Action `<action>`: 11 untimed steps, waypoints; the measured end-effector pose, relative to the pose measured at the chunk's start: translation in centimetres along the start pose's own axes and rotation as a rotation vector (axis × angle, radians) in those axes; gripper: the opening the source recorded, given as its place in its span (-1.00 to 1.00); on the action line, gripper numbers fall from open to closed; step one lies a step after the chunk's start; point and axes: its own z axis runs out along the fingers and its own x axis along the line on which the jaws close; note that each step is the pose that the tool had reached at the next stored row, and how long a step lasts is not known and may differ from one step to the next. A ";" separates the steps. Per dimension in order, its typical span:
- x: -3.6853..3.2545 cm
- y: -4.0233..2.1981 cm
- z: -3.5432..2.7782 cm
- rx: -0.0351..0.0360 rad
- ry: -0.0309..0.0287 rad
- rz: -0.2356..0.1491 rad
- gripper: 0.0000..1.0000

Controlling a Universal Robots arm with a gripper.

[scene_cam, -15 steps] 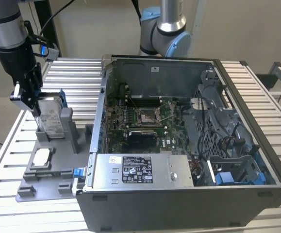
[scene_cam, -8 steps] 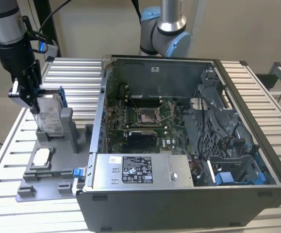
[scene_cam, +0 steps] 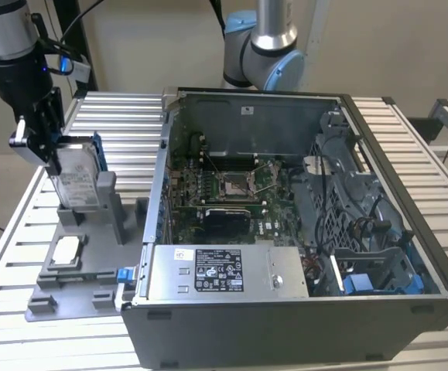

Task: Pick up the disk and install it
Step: 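Pick up the disk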

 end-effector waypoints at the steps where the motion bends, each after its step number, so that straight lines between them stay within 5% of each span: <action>1: 0.00 0.00 -0.16 0.0000 0.0000 0.000 -1.00; 11: -0.01 0.02 -1.61 0.0001 0.0000 0.000 -1.00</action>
